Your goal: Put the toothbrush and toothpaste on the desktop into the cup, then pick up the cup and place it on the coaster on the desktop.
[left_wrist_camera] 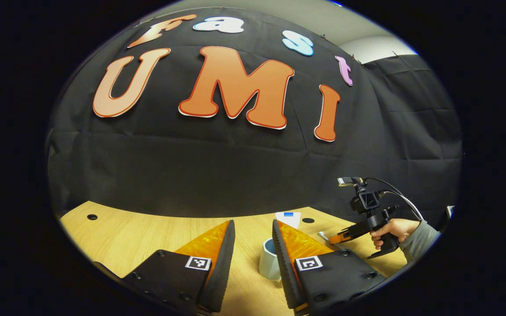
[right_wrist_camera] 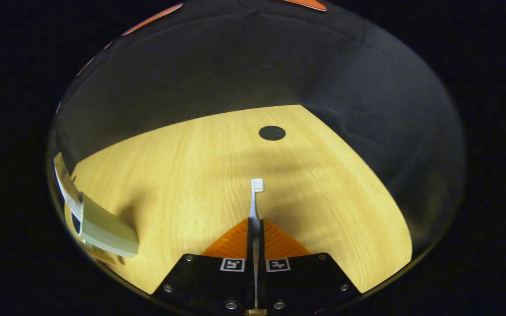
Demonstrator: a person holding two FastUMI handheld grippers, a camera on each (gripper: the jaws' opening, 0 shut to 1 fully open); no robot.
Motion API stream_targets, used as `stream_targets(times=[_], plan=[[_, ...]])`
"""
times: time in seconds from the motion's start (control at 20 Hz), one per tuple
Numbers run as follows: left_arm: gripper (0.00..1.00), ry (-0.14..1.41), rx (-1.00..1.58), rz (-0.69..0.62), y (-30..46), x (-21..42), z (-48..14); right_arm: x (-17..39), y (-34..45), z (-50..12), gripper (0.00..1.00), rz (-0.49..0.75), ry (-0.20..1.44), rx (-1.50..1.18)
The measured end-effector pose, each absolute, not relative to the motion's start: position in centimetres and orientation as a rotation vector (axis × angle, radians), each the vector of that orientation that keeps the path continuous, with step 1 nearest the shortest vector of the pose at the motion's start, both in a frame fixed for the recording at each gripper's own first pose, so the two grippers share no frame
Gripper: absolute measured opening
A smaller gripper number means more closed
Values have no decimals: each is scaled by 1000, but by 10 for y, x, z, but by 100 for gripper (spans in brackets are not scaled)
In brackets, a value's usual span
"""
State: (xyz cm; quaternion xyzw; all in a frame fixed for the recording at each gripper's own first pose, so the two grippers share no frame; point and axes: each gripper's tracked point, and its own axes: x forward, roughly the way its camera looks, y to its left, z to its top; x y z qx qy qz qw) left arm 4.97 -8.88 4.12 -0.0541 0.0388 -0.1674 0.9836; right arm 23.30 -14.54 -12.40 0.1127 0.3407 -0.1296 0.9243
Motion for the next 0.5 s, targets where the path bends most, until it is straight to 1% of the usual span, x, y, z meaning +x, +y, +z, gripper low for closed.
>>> stream_targets(times=[0.1, 0.15, 0.4, 0.5], plan=[[56, 86, -116, -328, -83, 45, 39, 228, -152, -103, 3, -255, 626, 240], [55, 84, -119, -325, -79, 42, 39, 229, -154, -103, 3, -243, 588, 245], [56, 77, -131, -315, -69, 30, 41, 224, -167, -36, 3, -139, 392, 275], [56, 83, -129, -308, -64, 27, 39, 222, -170, -24, 3, -103, 293, 272]])
